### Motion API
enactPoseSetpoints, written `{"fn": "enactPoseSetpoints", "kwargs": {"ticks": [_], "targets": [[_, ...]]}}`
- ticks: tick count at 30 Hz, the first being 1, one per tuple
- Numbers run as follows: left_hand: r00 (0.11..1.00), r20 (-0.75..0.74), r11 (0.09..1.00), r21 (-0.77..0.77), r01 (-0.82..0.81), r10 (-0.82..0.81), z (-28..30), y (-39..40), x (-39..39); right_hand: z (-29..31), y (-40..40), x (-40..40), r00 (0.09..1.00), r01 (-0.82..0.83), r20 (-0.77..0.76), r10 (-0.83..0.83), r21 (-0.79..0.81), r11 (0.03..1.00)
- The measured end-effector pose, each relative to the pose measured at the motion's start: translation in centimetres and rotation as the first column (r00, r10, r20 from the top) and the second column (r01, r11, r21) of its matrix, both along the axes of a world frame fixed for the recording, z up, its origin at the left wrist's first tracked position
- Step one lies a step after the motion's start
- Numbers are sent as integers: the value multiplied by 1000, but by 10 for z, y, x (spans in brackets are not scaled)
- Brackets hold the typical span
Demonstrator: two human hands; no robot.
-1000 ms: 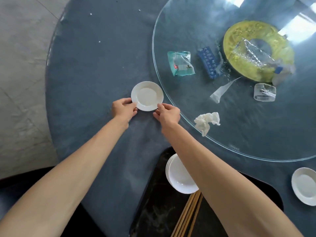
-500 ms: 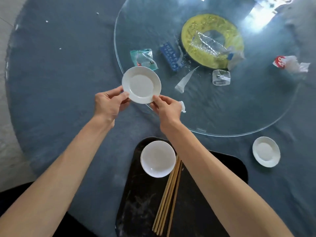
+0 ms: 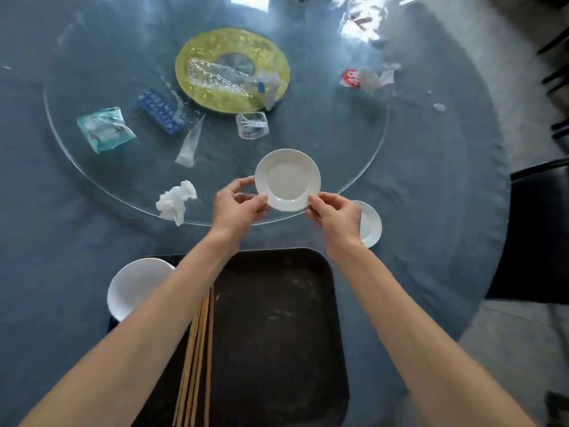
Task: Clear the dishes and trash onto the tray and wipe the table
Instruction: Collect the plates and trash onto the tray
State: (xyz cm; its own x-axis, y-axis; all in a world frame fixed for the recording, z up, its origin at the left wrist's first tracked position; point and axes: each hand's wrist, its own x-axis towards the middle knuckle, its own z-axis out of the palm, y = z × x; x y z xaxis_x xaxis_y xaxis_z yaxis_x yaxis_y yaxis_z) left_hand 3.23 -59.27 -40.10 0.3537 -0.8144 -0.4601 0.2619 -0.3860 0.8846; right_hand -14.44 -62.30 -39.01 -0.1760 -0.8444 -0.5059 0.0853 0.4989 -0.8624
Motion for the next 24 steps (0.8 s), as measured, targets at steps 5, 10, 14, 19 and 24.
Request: {"fn": "enactPoseSetpoints", "kwargs": {"ticks": [5,10,14,19,24], "targets": [[999,12,994,99,-45,44,-34,-16,-108,-27,-1,-96,977,47,-209,-40,29,998],[998,47,981,192,-38,29,-67,-16,-171,-57,5,-147,954,119,-288,-78,126,985],[970,237,970,241,-9,-50,-79,-15,-194,-71,6,-156,945,171,-300,-129,119,978],[930,349,957,290,8,-113,-84,-20,-201,-94,2,-167,952,152,-289,-101,162,975],[916,376,952,306,23,-143,-92,-24,-201,-107,0,-172,949,138,-300,-97,120,983]]}}
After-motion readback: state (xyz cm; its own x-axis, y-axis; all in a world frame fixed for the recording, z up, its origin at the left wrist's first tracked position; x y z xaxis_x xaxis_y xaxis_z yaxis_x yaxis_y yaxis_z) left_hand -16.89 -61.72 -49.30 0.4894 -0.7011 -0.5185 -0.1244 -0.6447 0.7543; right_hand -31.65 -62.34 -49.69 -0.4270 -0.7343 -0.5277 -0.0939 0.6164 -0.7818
